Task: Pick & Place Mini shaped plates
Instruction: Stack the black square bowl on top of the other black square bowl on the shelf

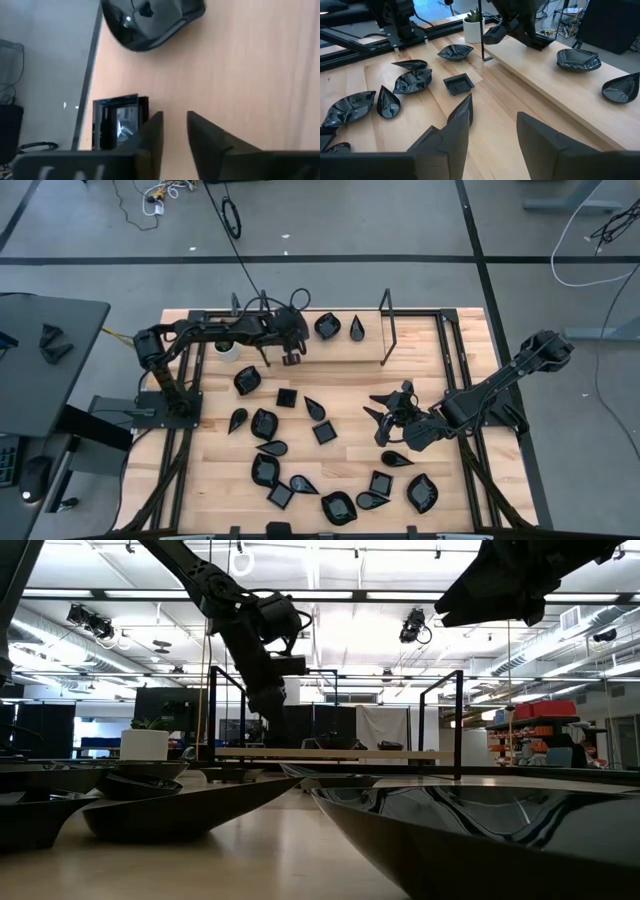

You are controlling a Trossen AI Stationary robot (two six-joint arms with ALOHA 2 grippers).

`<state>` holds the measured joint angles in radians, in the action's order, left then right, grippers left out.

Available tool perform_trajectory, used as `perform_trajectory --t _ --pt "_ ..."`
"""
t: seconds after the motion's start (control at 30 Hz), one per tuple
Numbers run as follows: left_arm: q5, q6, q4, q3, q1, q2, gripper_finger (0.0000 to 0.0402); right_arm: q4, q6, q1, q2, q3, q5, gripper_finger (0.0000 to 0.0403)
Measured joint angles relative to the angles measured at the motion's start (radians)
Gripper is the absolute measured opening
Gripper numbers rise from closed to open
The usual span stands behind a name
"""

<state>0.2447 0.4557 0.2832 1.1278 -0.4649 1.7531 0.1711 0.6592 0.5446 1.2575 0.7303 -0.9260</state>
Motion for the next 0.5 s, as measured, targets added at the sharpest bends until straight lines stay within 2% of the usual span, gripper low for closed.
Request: perform_trajectory --t 0.2,0.5 --pt "-0.054 -0.026 -0.007 0.0 -0.057 0.0 0.0008 0.0 -0.001 0.0 0.0 0.0 0.0 0.0169" --pt "-0.082 -0.044 -0.008 0.0 -0.089 0.0 0.001 0.0 -0.001 0.0 0.0 0.0 0.0 0.0169"
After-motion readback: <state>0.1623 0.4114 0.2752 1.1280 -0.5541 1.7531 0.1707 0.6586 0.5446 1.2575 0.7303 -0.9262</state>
